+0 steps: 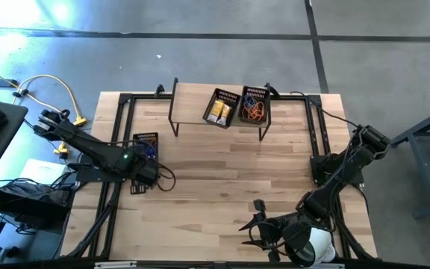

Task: Pick & Place Office Desk Supplies
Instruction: Put the black bin on the shelf

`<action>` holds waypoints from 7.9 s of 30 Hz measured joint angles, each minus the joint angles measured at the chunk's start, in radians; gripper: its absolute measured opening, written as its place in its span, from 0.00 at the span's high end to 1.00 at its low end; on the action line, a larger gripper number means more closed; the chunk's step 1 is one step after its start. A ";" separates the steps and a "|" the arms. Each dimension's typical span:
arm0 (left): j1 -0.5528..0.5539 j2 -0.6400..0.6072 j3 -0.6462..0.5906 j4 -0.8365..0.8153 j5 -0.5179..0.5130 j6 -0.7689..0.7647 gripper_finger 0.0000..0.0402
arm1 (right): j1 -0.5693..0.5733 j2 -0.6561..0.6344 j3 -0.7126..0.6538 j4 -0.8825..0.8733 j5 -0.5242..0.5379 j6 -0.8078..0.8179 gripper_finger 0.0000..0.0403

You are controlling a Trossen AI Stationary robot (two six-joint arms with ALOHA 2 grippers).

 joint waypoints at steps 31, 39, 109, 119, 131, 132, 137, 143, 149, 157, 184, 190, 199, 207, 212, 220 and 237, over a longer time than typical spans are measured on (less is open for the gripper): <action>0.197 0.005 -0.109 0.136 0.099 -0.012 0.46 | 0.000 0.000 0.000 -0.035 -0.005 -0.031 0.60; 0.196 0.005 -0.109 0.162 0.035 -0.046 0.46 | 0.000 0.000 0.000 -0.040 -0.005 -0.011 0.60; -0.167 0.022 0.297 0.145 -0.066 0.044 1.00 | -0.006 0.048 0.000 0.010 0.003 0.082 0.60; -0.136 0.022 0.515 0.131 -0.252 0.417 1.00 | -0.006 0.048 0.000 0.010 0.006 0.159 0.60; 0.236 0.029 0.565 0.278 -0.353 0.862 1.00 | -0.015 0.048 0.000 0.017 0.083 0.112 0.60; 0.271 0.034 0.565 0.277 -0.350 0.878 1.00 | -0.018 0.048 0.000 0.017 0.083 0.124 0.60; 0.437 0.098 0.565 0.278 -0.292 0.913 1.00 | -0.021 0.048 0.000 0.018 0.084 0.159 0.60; 0.567 0.223 0.565 0.323 -0.227 1.036 1.00 | -0.019 0.048 0.000 0.029 0.090 0.211 0.60; 0.629 0.282 0.616 0.320 -0.236 1.075 1.00 | -0.019 0.048 0.000 0.034 0.092 0.211 0.60; 0.698 0.283 0.649 0.262 -0.140 1.124 1.00 | -0.026 0.048 0.000 0.032 0.109 0.201 0.60; 0.757 0.404 0.660 0.163 -0.066 1.029 1.00 | -0.032 0.048 0.000 0.026 0.107 0.204 0.60; 0.744 0.406 0.660 0.196 -0.070 0.980 0.98 | -0.032 0.048 0.000 0.026 0.106 0.206 0.60; 0.736 0.406 0.659 0.194 -0.069 0.987 0.97 | -0.032 0.048 0.000 0.027 0.106 0.206 0.60; 0.736 0.406 0.658 0.194 -0.130 0.980 0.96 | -0.032 0.048 0.000 0.025 0.106 0.203 0.60; 0.736 0.406 0.658 0.194 -0.140 0.962 0.96 | -0.032 0.048 0.000 0.024 0.105 0.202 0.60; 0.736 0.406 0.658 0.195 -0.139 0.910 0.96 | -0.032 0.048 0.000 0.024 0.105 0.201 0.60; 0.735 0.406 0.658 0.195 -0.134 0.940 0.96 | -0.032 0.048 0.000 0.022 0.105 0.186 0.60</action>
